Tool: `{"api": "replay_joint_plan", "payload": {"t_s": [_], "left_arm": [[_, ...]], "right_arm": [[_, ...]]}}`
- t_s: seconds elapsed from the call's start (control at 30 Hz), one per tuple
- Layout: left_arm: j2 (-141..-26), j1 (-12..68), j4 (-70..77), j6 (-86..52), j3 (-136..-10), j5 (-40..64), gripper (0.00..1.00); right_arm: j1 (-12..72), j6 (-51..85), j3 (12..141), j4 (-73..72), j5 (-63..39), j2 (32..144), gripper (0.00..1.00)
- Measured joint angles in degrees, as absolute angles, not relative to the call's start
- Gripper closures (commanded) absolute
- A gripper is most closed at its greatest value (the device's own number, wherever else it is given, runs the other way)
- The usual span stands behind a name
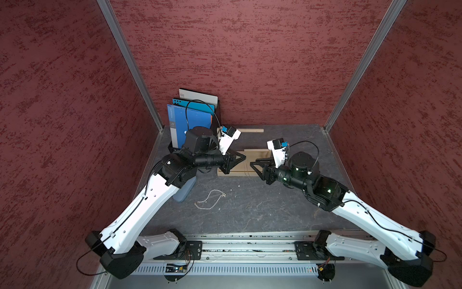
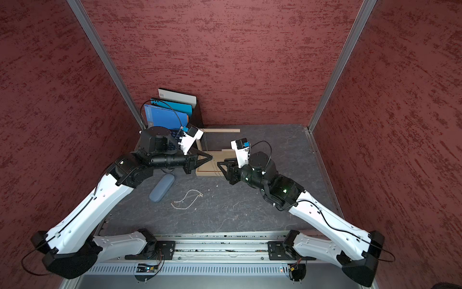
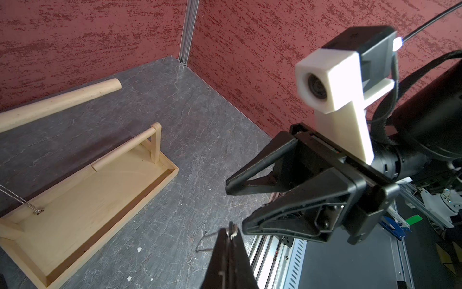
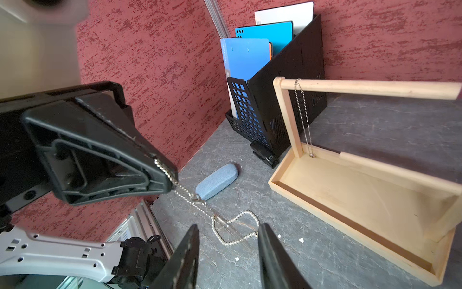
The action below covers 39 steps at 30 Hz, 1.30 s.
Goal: Hang the necklace on the jewelry display stand
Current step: Pick up the necklace from the center of the board.
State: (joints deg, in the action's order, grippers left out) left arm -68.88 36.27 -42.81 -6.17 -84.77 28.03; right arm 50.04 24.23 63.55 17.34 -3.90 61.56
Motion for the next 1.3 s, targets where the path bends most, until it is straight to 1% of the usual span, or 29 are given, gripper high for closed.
{"api": "replay_joint_plan", "payload": {"t_s": [0.23, 0.5, 0.63, 0.7, 0.87, 0.97, 1.0, 1.2, 1.3], "left_arm": [[-68.88, 36.27, -42.44, -7.07, -84.77, 28.08, 1.0], [-68.79, 36.27, -42.41, -7.25, -84.75, 28.23, 1.0], [-68.55, 36.27, -42.35, -7.27, -84.75, 28.27, 1.0], [-68.55, 36.27, -42.13, -7.27, -84.75, 28.32, 1.0], [-68.55, 36.25, -41.95, -7.27, -84.75, 28.47, 1.0], [-68.51, 36.18, -41.95, -7.27, -84.73, 28.47, 1.0], [-68.47, 36.14, -41.93, -7.27, -84.64, 28.47, 1.0], [-67.9, 35.66, -41.93, -7.27, -83.42, 28.47, 1.0], [-67.81, 35.64, -41.91, -7.27, -82.81, 28.47, 1.0]], "right_arm": [[50.06, 24.69, 63.55, 16.51, -6.13, 64.38, 0.59], [50.06, 24.6, 63.66, 15.16, -6.28, 65.04, 0.62], [50.06, 24.51, 64.49, 14.44, -6.9, 67.11, 0.63], [50.06, 24.38, 64.58, 14.37, -7.14, 67.99, 0.67], [50.06, 23.9, 64.58, 14.35, -7.18, 68.71, 0.9], [50.06, 23.64, 64.77, 14.22, -7.01, 68.73, 0.98], [50.06, 23.77, 64.82, 14.06, -6.85, 68.71, 1.0], [50.06, 23.57, 64.93, 14.09, -5.02, 68.64, 1.0], [50.06, 23.35, 66.15, 16.23, -2.22, 68.51, 1.0]]}}
